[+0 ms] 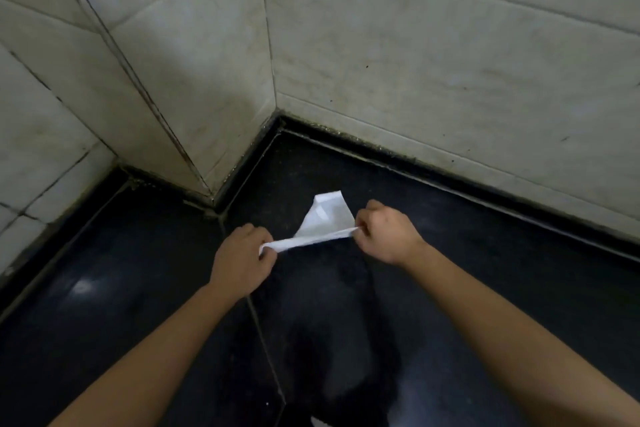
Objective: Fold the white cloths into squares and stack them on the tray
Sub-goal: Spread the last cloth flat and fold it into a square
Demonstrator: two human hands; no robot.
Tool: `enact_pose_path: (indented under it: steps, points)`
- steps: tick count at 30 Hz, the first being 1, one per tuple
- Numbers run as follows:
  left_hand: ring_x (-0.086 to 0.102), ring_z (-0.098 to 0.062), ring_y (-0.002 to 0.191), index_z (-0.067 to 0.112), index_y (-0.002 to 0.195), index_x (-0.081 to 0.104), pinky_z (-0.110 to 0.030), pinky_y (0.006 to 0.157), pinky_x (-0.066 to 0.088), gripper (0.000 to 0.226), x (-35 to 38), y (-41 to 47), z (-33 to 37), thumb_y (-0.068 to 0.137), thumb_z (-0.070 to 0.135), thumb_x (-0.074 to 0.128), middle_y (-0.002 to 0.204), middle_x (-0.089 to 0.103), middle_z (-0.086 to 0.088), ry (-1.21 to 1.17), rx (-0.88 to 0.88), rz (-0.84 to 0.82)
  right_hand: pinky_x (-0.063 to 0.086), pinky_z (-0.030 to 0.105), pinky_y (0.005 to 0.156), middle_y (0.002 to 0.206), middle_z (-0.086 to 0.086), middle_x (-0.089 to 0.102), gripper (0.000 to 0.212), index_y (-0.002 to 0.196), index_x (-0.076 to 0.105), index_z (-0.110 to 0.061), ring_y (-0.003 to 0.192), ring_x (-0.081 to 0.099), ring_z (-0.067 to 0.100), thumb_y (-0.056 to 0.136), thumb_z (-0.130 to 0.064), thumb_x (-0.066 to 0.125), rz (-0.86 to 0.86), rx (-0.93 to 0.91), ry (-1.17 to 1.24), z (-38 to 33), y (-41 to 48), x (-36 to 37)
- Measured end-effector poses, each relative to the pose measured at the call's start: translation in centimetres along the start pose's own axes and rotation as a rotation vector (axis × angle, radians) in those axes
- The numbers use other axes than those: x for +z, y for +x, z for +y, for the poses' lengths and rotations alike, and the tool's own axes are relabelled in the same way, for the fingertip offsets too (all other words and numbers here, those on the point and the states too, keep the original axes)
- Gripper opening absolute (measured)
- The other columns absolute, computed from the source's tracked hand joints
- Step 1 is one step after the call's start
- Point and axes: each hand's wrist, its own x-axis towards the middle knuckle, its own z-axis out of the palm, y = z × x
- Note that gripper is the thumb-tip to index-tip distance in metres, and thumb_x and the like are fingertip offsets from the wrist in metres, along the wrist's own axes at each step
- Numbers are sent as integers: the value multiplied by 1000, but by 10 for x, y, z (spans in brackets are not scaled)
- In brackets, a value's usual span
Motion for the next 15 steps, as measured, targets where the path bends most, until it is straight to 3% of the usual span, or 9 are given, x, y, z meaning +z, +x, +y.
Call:
enact_pose_path:
  steps: [3, 5, 11, 15]
  points:
    - [50, -9, 75, 23, 85, 64, -23, 60, 37, 5, -23, -27, 32, 84, 20, 66, 80, 53, 10, -72, -38, 57, 42, 31, 64, 90, -4, 51, 12, 79, 57, -27, 76, 57, 25, 82, -37, 52, 20, -14, 66, 0, -38, -33]
    - [53, -8, 78, 26, 89, 65, -28, 64, 44, 5, -37, -38, 48, 85, 22, 66, 82, 57, 11, -74, -51, 88, 41, 31, 64, 88, -5, 52, 10, 77, 53, -29, 76, 56, 24, 78, -38, 49, 55, -22, 98, 1, -56, -53]
    - [59, -12, 77, 24, 102, 72, -31, 69, 48, 14, -62, -42, 79, 89, 25, 68, 86, 64, 8, -69, -67, 174, 48, 35, 71, 101, 0, 60, 16, 97, 62, -24, 90, 62, 26, 90, -29, 49, 193, -17, 93, 11, -79, -84]
    - [59, -9, 73, 23, 103, 73, -30, 67, 48, 14, -80, -45, 94, 91, 27, 66, 88, 68, 8, -112, -32, 347, 51, 39, 69, 100, -1, 58, 18, 104, 64, -25, 87, 63, 28, 93, -30, 51, 359, -43, 80, 8, -93, -96]
